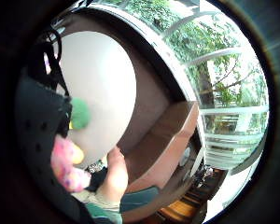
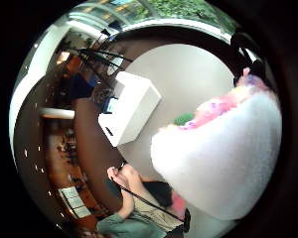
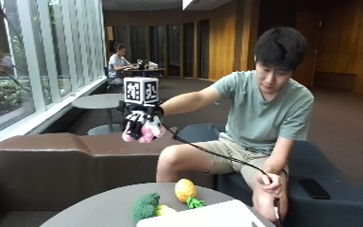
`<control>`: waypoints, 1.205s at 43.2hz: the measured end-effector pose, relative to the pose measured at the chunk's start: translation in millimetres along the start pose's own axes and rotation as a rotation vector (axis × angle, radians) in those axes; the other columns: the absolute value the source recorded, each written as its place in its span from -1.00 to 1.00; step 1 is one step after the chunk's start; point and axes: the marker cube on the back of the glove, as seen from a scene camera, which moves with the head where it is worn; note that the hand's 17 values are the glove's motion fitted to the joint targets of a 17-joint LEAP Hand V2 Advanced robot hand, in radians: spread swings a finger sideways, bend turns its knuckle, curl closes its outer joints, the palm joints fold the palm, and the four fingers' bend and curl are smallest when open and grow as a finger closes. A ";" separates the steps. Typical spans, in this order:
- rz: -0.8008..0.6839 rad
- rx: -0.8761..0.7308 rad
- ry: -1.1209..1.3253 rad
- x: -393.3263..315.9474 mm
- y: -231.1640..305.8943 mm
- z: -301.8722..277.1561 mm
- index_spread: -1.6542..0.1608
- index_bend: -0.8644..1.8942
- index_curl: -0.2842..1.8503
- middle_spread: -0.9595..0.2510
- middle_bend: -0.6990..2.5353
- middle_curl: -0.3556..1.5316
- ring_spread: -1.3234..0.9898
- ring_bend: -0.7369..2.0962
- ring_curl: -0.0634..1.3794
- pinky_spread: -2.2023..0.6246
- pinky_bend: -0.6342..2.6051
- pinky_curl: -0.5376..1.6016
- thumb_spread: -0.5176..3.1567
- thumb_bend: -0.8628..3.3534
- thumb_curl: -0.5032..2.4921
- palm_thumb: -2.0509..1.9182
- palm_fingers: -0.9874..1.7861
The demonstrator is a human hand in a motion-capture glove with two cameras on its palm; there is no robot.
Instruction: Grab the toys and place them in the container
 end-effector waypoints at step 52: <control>-0.283 -0.252 0.153 -309.5 -87.9 26.6 0.55 -0.30 -0.27 0.46 -0.49 -0.12 0.10 -0.31 -0.29 0.57 0.07 -0.10 -0.10 -0.61 -0.26 0.07 -0.52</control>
